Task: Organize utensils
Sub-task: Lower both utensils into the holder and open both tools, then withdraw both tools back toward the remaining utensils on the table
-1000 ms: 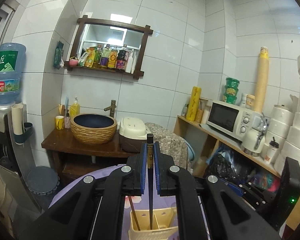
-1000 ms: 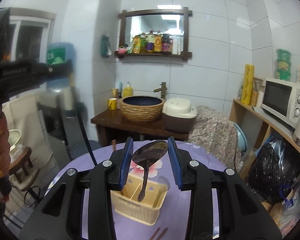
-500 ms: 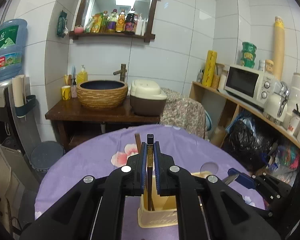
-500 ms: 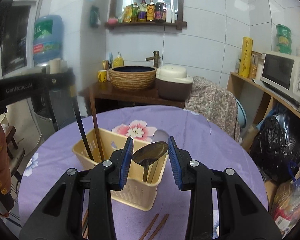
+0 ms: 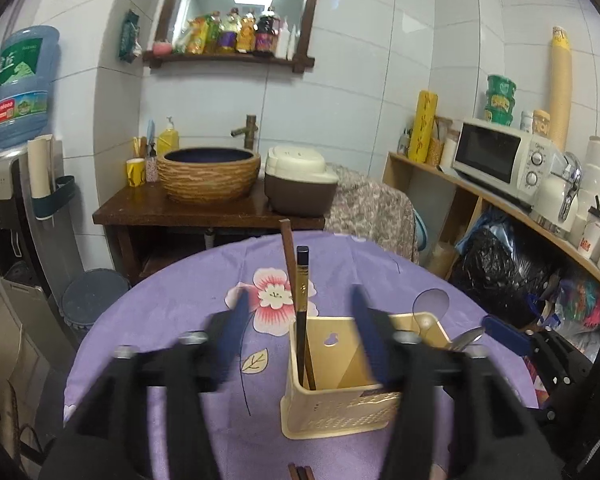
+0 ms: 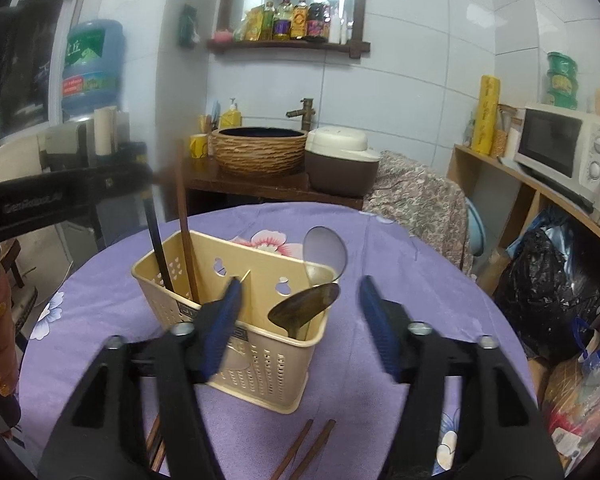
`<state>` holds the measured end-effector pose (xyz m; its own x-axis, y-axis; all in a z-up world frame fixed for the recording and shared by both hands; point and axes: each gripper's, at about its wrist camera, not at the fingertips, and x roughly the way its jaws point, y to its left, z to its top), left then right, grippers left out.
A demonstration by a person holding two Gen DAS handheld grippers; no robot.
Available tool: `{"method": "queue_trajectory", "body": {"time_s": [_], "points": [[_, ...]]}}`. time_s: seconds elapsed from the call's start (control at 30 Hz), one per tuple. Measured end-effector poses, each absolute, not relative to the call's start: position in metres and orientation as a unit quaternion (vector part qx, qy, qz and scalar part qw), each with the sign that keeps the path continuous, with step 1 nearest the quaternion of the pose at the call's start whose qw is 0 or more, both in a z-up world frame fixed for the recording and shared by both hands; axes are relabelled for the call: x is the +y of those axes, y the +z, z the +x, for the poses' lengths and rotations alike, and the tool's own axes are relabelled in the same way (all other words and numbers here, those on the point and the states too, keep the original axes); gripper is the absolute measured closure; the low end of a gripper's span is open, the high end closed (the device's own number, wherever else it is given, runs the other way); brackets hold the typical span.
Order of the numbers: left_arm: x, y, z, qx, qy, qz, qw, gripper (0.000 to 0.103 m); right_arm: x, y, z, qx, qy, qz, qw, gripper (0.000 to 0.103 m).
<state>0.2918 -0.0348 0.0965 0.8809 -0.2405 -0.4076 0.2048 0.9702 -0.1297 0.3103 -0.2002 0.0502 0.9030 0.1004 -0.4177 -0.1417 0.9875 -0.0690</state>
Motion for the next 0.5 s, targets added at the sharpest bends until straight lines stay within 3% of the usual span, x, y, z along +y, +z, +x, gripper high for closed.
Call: {"method": "queue_trajectory", "body": {"time_s": [0.3,0.5], "points": [[-0.023,0.07,0.243,0.217,-0.134,-0.04,0.966,0.008,-0.212,0.045,0.262,0.215,0.066,-0.022,0.974,0.016],[-0.01,0.037,0.214,0.245,-0.137,-0.054,0.958,0.006,-0.211,0.032,0.23,0.23,0.066,-0.027,0.971,0.013]]}}
